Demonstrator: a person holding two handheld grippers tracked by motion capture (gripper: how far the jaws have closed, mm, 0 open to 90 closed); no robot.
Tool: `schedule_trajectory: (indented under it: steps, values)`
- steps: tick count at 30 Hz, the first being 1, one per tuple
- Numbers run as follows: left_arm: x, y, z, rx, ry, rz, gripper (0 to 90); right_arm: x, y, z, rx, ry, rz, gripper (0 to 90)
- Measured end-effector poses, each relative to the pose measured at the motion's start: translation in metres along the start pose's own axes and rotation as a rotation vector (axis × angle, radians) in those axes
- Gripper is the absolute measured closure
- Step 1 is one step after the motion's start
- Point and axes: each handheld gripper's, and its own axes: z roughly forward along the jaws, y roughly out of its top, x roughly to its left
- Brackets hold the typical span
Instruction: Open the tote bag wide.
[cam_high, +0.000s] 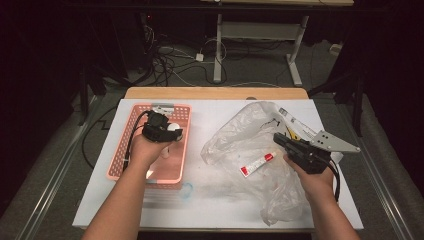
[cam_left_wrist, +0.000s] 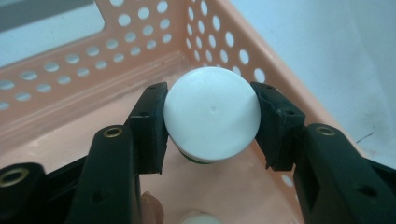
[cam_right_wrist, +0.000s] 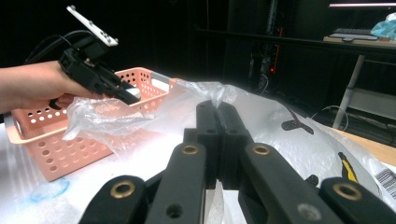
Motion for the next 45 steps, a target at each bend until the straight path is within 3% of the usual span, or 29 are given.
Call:
schedule_trajectory:
  steps: [4, 12, 15, 24, 30, 35, 45]
  values:
    - [-0.005, 0.001, -0.012, -0.059, 0.006, -0.006, 48.4, 0.0, 0.0, 0.0, 0.003, 0.0, -0.003, 90.0]
    - [-0.017, -0.002, -0.032, -0.126, 0.006, 0.016, 48.5, 0.001, 0.0, 0.001, -0.002, 0.0, -0.003, 90.0]
    - [-0.023, -0.007, -0.04, -0.167, -0.016, 0.019, 48.5, 0.002, 0.001, 0.0, -0.002, 0.0, -0.003, 90.0]
    - [-0.043, -0.025, -0.064, -0.25, -0.009, 0.043, 48.5, 0.002, 0.002, -0.001, -0.005, 0.001, -0.01, 90.0]
    - [-0.055, -0.04, -0.079, -0.306, -0.015, 0.031, 48.5, 0.003, 0.002, -0.001, -0.002, -0.001, -0.009, 90.0]
    - [-0.062, -0.051, -0.083, -0.312, -0.021, 0.038, 48.5, 0.003, 0.001, 0.0, 0.002, 0.004, -0.016, 90.0]
    - [-0.079, -0.07, -0.091, -0.349, -0.081, 0.043, 48.6, 0.005, 0.0, 0.0, 0.006, 0.001, -0.018, 90.0]
